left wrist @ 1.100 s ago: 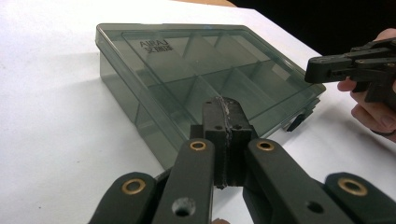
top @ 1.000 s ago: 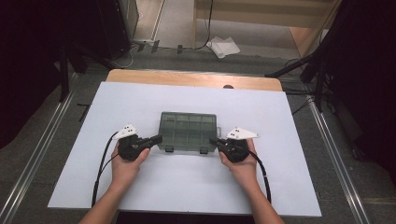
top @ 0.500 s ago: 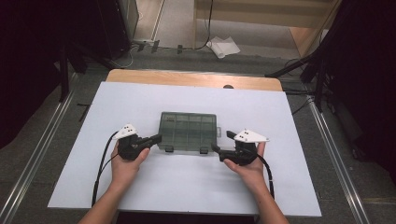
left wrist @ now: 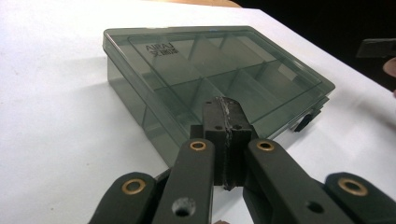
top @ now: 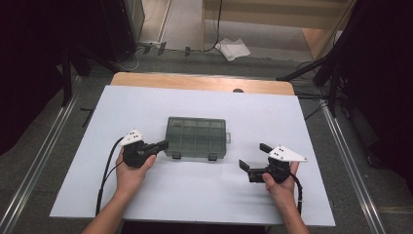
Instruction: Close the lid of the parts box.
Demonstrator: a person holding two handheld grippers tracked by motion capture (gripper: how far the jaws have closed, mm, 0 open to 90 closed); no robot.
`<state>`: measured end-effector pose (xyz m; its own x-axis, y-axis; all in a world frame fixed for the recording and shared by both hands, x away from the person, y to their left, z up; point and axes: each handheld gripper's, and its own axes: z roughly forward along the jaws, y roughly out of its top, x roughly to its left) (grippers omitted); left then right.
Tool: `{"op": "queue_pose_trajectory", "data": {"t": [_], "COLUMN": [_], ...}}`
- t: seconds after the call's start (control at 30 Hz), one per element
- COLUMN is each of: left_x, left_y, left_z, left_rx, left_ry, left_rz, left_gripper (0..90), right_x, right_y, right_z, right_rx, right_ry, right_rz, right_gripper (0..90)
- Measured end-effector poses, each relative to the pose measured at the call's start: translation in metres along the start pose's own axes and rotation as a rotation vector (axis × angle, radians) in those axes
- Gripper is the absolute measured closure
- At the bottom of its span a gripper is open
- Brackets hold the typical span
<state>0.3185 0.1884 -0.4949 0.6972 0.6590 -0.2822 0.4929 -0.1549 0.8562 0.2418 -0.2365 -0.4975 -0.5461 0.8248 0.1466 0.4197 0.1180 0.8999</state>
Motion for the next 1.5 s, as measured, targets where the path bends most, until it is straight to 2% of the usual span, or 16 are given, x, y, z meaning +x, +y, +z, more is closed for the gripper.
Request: {"op": "queue_pose_trajectory", "data": {"t": [0.17, 0.2, 0.27, 0.3, 0.37, 0.5, 0.63, 0.7, 0.77, 0.9, 1.27, 1.5], "left_x": [-0.003, -0.004, -0.005, -0.006, -0.007, -0.007, -0.006, -0.005, -0.003, -0.004, 0.005, 0.007], "left_y": [-0.002, -0.002, -0.002, -0.002, 0.000, 0.001, -0.002, -0.005, -0.008, -0.011, -0.027, -0.033], "left_z": [-0.003, -0.005, -0.009, -0.012, -0.019, -0.030, -0.040, -0.046, -0.053, -0.068, -0.095, -0.106], "left_rx": [-0.010, -0.022, -0.033, -0.050, -0.068, -0.091, -0.082, -0.079, -0.094, -0.111, -0.119, -0.139], "left_ry": [0.016, 0.015, 0.024, 0.014, 0.020, 0.026, 0.055, 0.035, 0.001, 0.006, 0.071, 0.083], "left_rz": [0.031, 0.038, 0.065, 0.072, 0.090, 0.092, 0.086, 0.097, 0.079, 0.098, 0.106, 0.099], "left_gripper": [88.6, 79.7, 77.6, 76.2, 66.3, 41.4, 12.3, 0.4, 0.0, 0.0, 0.0, 0.0], "right_x": [-0.005, -0.006, -0.009, -0.009, -0.011, -0.013, -0.015, -0.016, -0.016, -0.018, -0.022, -0.025], "right_y": [-0.006, -0.007, -0.009, -0.010, -0.012, -0.017, -0.020, -0.021, -0.022, -0.023, -0.030, -0.035], "right_z": [-0.013, -0.015, -0.019, -0.021, -0.024, -0.029, -0.032, -0.034, -0.036, -0.041, -0.055, -0.064], "right_rx": [-0.005, -0.004, -0.008, -0.007, -0.008, -0.005, 0.006, 0.006, 0.009, 0.002, -0.003, -0.004], "right_ry": [-0.017, -0.020, -0.023, -0.027, -0.032, -0.044, -0.050, -0.052, -0.053, -0.059, -0.079, -0.102], "right_rz": [0.003, 0.009, 0.010, 0.020, 0.027, 0.026, 0.025, 0.027, 0.034, 0.035, 0.056, 0.061], "right_gripper": [0.0, 0.0, 0.0, 0.0, 0.0, 0.0, 0.0, 0.0, 0.0, 0.0, 0.0, 0.0]}}
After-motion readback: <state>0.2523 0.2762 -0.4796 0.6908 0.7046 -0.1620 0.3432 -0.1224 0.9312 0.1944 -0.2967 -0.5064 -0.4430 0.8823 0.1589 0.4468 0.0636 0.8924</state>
